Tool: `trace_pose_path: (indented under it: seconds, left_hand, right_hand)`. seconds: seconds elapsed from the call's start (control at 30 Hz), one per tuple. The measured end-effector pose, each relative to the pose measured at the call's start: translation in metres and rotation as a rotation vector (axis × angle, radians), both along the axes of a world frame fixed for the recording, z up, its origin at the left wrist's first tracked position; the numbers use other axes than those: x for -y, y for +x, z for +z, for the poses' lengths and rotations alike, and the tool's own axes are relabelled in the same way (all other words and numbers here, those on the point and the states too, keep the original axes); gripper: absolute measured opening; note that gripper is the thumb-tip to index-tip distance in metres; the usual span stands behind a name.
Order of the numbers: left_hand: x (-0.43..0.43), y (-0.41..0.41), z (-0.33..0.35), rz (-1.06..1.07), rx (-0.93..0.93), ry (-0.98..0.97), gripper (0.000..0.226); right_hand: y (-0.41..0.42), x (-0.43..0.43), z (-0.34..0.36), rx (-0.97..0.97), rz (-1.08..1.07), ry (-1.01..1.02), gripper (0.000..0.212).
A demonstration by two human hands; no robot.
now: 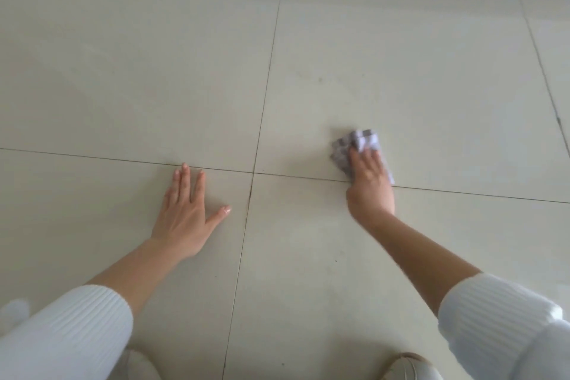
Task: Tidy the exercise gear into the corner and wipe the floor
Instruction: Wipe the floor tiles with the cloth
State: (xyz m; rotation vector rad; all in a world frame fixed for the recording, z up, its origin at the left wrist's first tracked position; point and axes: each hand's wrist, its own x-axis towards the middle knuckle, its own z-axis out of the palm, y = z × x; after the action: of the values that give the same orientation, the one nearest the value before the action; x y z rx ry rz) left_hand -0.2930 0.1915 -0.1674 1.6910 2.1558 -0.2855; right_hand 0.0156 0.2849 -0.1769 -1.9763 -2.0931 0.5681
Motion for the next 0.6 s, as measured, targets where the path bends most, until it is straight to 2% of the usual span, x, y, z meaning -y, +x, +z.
trace_pose_path:
  seconds: [0.13,0.2,0.3,0.33,0.4,0.5,0.6]
  left_hand:
    - [0.004,-0.01,-0.012,-0.005,0.023,0.088,0.08]
    - [0.005,-0.02,-0.017,0.031,0.021,0.12,0.079]
    - [0.007,-0.036,-0.019,0.143,0.003,0.147,0.084]
    - [0.008,-0.04,-0.02,0.173,0.001,0.152,0.085]
    - [0.011,-0.045,-0.023,0.191,0.004,0.141,0.085]
    - [0.012,-0.046,-0.028,0.183,0.012,0.152,0.088]
    - [0.012,-0.046,-0.029,0.179,0.022,0.189,0.09]
  right_hand:
    - [-0.06,0.068,-0.015,-0.042,0.557,0.093,0.083]
    - [-0.074,0.099,-0.016,-0.06,0.862,0.062,0.075]
    - [-0.067,0.09,-0.011,-0.052,1.171,0.035,0.071]
    - [-0.062,0.075,-0.01,-0.029,1.182,0.069,0.066]
    - [-0.052,0.035,-0.012,0.017,1.04,0.133,0.067]
    - [-0.043,-0.022,-0.007,0.072,0.641,0.144,0.076]
    - [-0.059,-0.05,0.004,0.07,0.255,0.026,0.082]
